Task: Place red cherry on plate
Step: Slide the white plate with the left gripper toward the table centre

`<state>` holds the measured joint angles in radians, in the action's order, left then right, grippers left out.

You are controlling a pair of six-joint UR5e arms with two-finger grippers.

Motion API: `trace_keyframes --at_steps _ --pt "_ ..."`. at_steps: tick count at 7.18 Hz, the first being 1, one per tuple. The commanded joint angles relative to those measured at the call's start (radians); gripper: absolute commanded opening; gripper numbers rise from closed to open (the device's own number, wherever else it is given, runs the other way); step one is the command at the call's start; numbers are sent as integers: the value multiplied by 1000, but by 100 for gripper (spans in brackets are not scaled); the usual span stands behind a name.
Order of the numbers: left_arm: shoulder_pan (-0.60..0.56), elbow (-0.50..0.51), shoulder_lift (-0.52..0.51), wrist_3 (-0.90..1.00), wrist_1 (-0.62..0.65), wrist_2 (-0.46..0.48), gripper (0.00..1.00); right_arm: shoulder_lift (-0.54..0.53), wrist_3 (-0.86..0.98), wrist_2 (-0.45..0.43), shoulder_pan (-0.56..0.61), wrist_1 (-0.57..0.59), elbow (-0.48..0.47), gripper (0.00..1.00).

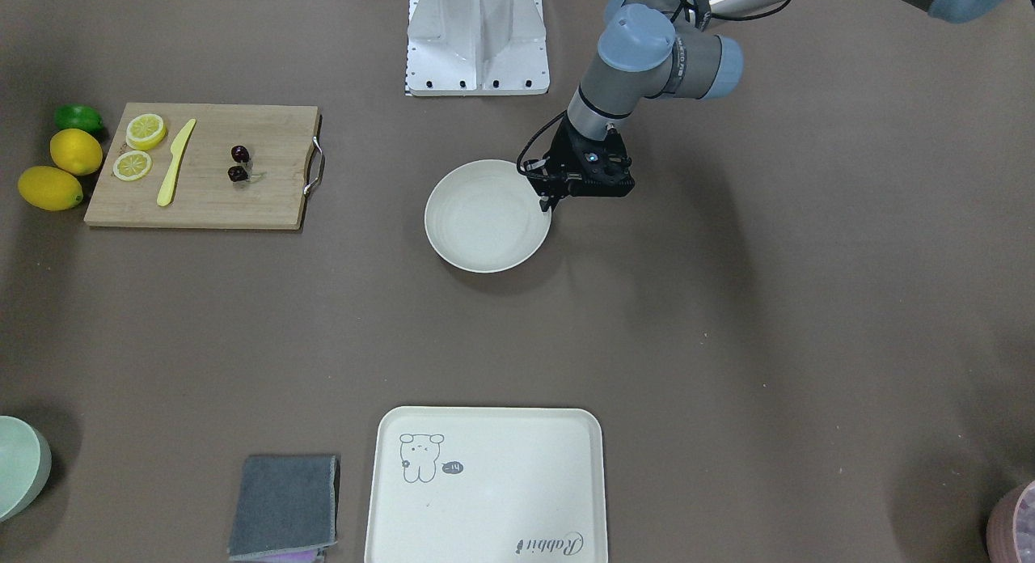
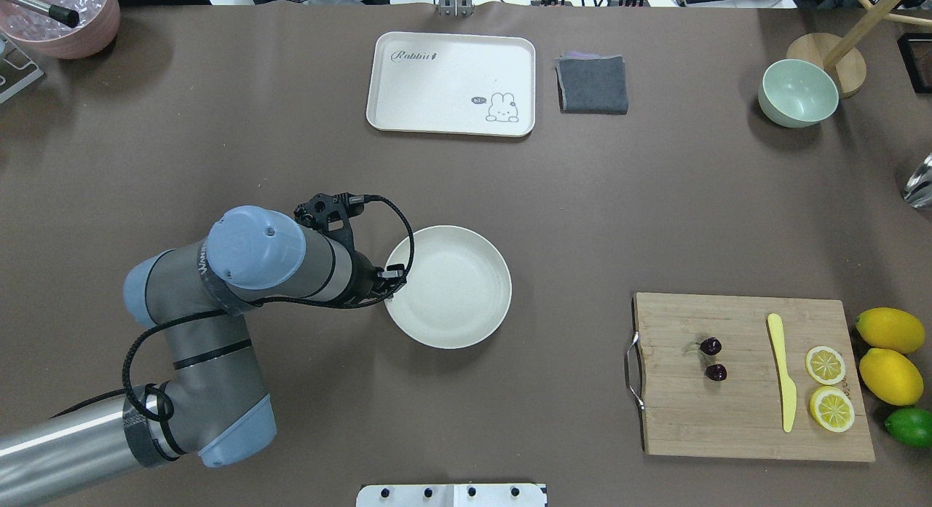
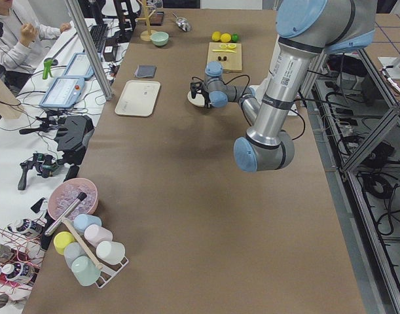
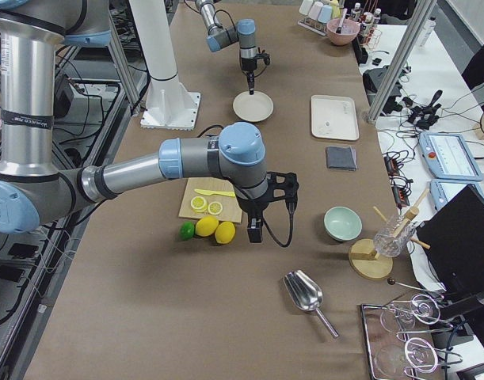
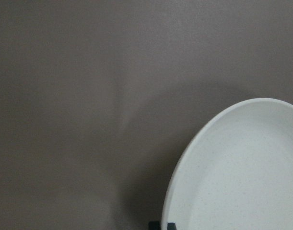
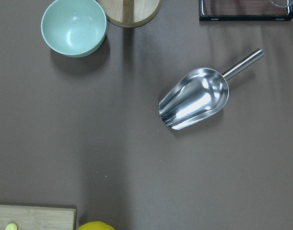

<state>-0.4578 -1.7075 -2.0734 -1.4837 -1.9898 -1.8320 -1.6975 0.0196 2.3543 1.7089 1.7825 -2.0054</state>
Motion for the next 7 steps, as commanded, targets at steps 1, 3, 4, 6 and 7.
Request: trace_keyframes --at_steps 1,3,4,6,7 --pt "1 63 -56 -7 -3 2 0 1 -1 0 -3 0 0 100" --pt "-2 103 -57 -7 -42 11 0 1 -1 2 -5 0 0 100" --pt "-4 132 -59 -7 -88 11 0 1 -1 0 -5 0 2 100" --pt "-7 143 -47 13 -141 11 98 2 -1 2 -5 0 11 100" --pt "-13 138 -48 13 -141 8 98 2 -1 8 -5 0 11 100"
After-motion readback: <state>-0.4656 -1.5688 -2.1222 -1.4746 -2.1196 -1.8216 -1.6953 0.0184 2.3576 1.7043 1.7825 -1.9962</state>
